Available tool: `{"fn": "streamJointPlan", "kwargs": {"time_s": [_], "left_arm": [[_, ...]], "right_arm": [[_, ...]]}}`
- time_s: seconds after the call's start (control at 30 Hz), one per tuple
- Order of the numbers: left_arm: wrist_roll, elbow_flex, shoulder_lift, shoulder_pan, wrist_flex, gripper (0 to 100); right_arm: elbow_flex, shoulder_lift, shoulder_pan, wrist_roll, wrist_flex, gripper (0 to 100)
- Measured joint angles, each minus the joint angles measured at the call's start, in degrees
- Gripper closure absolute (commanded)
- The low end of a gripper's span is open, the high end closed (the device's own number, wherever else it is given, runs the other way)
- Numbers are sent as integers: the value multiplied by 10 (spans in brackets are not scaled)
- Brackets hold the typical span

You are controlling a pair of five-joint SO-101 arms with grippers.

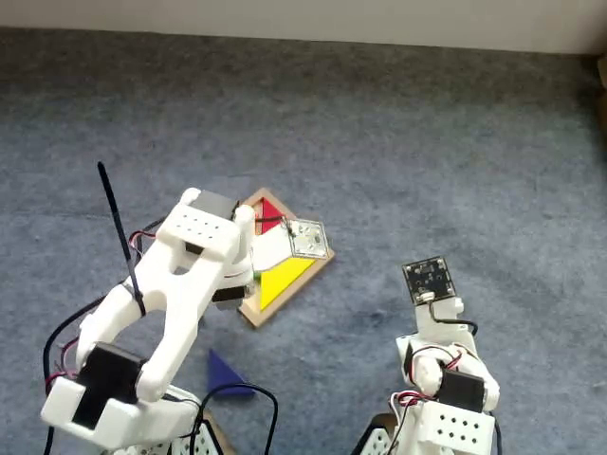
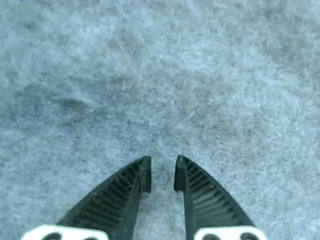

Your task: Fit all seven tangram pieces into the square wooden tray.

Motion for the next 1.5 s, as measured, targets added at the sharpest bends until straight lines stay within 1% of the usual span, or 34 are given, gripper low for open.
{"fn": "streamJointPlan", "kwargs": {"time_s": [0.1, 0.23, 0.4, 0.47, 0.8, 1.1, 1.2, 1.3, 1.43, 1.5], "left_arm": [[-30, -1, 32, 19, 0, 993], [-46, -4, 66, 47, -1, 989], [-50, -41, 95, 50, -5, 879], [-50, -57, 105, 50, -5, 857], [-52, -113, 114, 49, -5, 852], [-52, -179, 114, -12, -4, 857], [-51, -209, 114, -38, 33, 857], [-11, -215, 101, -52, 64, 857], [51, -186, 62, -62, 69, 857], [62, -152, 48, -62, 62, 857]], "right_arm": [[0, 0, 0, 0, 0, 908], [0, 0, 0, 0, 0, 908], [0, 0, 0, 0, 0, 908], [0, 0, 0, 0, 0, 908], [0, 0, 0, 0, 0, 908], [0, 0, 0, 0, 0, 908], [0, 0, 0, 0, 0, 908], [0, 0, 0, 0, 0, 908], [0, 0, 0, 0, 0, 908], [0, 0, 0, 0, 0, 908]]}}
